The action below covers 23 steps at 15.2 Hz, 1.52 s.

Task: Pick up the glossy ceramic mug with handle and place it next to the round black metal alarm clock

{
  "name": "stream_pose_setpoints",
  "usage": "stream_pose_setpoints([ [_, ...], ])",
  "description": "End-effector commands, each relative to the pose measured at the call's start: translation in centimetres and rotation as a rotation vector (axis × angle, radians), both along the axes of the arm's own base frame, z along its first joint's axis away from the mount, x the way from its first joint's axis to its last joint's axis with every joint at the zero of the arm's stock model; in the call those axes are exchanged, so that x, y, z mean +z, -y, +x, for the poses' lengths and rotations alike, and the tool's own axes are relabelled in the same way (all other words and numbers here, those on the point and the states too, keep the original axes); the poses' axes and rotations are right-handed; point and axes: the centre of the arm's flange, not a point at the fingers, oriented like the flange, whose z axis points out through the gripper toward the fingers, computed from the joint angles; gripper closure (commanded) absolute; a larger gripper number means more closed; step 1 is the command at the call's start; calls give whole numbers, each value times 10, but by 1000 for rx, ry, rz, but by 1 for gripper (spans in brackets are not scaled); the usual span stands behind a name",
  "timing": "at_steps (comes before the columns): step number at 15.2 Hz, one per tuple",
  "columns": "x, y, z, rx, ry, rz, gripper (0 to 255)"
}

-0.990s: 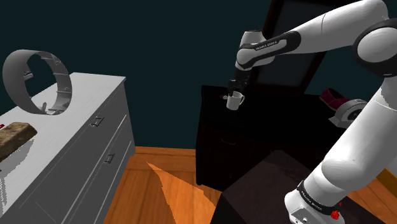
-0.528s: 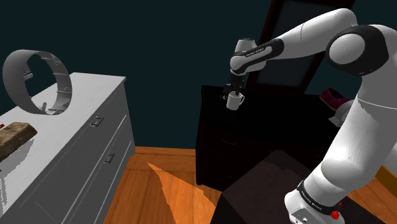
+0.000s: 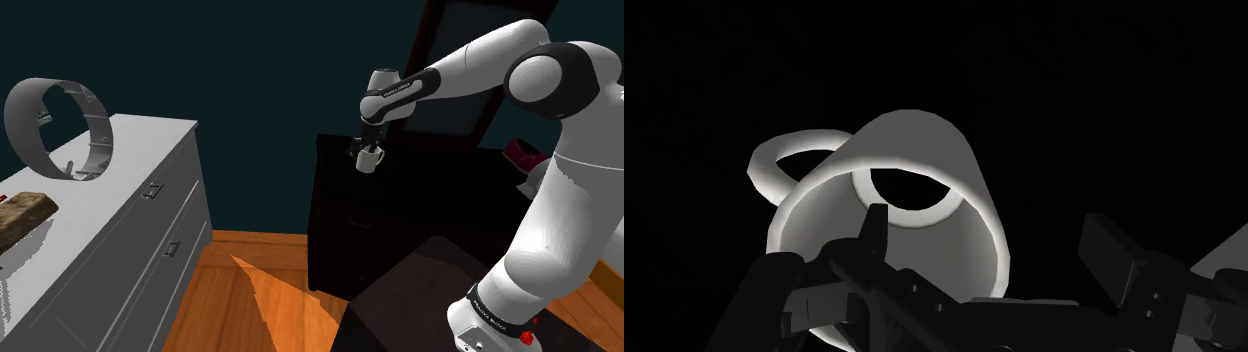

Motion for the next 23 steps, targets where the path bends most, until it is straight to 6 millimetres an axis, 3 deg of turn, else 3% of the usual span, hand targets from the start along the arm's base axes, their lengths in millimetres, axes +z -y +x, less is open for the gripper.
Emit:
stream_pose_setpoints([
  [1,0,0,0,0,0,0,0],
  [3,0,0,0,0,0,0,0],
  [4,0,0,0,0,0,0,255],
  [13,0,0,0,0,0,0,255],
  [23,53,0,0,0,0,0,255],
])
